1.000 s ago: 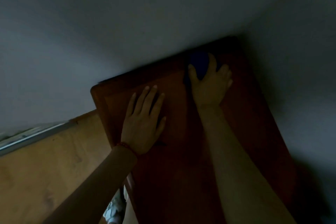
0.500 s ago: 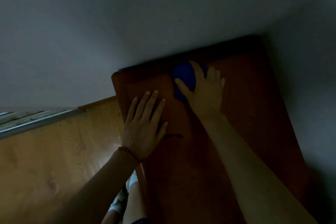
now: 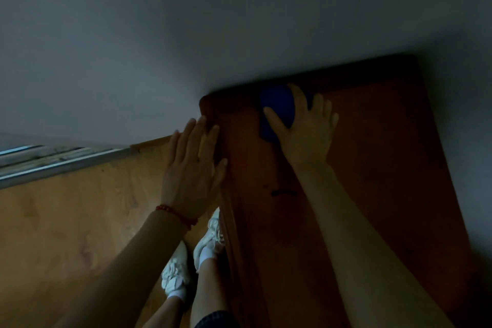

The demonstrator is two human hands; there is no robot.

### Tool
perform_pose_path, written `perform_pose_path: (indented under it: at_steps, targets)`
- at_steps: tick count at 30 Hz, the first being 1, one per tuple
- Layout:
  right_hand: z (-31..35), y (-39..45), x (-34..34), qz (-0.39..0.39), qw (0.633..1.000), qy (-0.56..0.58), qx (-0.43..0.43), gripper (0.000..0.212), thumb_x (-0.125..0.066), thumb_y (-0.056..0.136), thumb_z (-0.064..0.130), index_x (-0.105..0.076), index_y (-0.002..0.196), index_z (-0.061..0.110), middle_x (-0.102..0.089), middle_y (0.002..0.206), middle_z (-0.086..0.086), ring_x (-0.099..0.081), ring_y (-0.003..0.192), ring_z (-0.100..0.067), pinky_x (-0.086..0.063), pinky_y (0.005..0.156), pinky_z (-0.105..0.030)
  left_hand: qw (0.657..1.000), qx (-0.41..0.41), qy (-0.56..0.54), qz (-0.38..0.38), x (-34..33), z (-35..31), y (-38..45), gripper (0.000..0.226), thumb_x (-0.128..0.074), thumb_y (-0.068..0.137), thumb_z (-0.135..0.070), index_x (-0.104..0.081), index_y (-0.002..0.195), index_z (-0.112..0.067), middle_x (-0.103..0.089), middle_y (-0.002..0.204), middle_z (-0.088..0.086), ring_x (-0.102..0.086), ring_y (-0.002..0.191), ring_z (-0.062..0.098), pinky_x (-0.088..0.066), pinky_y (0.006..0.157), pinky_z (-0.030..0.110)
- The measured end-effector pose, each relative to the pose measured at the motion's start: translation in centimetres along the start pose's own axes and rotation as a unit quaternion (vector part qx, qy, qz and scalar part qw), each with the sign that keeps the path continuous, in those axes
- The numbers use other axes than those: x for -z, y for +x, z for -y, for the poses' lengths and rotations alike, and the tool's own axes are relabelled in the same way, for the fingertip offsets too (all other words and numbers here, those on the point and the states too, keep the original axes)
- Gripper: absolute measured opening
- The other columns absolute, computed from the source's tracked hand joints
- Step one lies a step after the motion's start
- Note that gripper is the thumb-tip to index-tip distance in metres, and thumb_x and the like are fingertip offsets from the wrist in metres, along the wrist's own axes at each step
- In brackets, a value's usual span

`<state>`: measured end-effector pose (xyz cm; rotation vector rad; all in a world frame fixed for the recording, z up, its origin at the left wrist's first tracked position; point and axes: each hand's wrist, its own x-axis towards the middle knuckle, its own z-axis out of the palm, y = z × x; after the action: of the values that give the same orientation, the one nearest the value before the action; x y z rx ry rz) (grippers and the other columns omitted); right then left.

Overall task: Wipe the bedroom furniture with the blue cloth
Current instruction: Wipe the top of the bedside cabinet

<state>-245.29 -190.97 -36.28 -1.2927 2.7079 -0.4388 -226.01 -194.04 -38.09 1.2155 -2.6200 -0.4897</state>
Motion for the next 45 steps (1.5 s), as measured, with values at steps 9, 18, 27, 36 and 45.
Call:
perform_pose_path:
  at_steps: [9,18,27,36,45]
  targets:
    - [6.4,-2.8,-1.9,0.029,0.999,0.0,0.015,0.066,-0.039,0.08,0.061,-0.049,0.126,0.014,-0.057,0.097,-0.021,-0.052,0.083,-0.033,-0.037,0.074,-0.038,0.999,0.043,0.027,0.014,2.0,4.4,-1.9,0.054,-0.039,0.09,-0.037,-0.044,0.131,-0.002,-0.044,0.137,0.027,-0.037,0.128,0.04,-0.025,0.105,0.053]
    - [6.3,-10.0,-0.8,0.066,0.998,-0.01,-0.013,0.062,-0.039,0.078,0.061,-0.045,0.124,0.02,-0.058,0.098,-0.015,-0.055,0.083,-0.028,-0.043,0.074,-0.038,0.999,0.045,0.013,0.015,2.7,4.8,-3.1,0.054,-0.039,0.091,-0.036,-0.048,0.129,0.001,-0.046,0.135,0.028,-0.036,0.128,0.039,-0.014,0.109,0.041]
    - [9.9,-2.2,-2.3,0.097,0.994,0.031,-0.047,0.068,-0.045,0.086,0.057,-0.028,0.14,0.018,-0.045,0.126,-0.017,-0.041,0.111,-0.03,-0.027,0.092,-0.037,0.999,0.032,0.018,0.019,3.5,5.1,-4.2,0.052,-0.038,0.091,-0.037,-0.043,0.131,-0.003,-0.046,0.135,0.027,-0.035,0.129,0.037,-0.021,0.108,0.046]
    - [8.1,-8.6,0.6,0.156,0.987,0.006,-0.027,0.064,-0.052,0.084,0.052,-0.033,0.137,0.022,-0.049,0.119,-0.017,-0.044,0.107,-0.03,-0.03,0.093,-0.04,0.998,0.051,0.024,0.041,5.8,5.8,-5.6,0.055,-0.038,0.091,-0.038,-0.045,0.131,-0.002,-0.046,0.136,0.026,-0.037,0.128,0.038,-0.024,0.106,0.049]
    - [9.9,-10.1,6.3,0.151,0.986,-0.022,0.073,0.062,-0.069,0.076,0.039,-0.045,0.13,0.019,-0.053,0.111,-0.019,-0.054,0.093,-0.033,-0.044,0.082,-0.042,0.997,0.053,0.03,0.048,11.4,6.1,-7.5,0.054,-0.037,0.09,-0.038,-0.049,0.128,-0.001,-0.049,0.132,0.026,-0.04,0.125,0.039,-0.026,0.104,0.049]
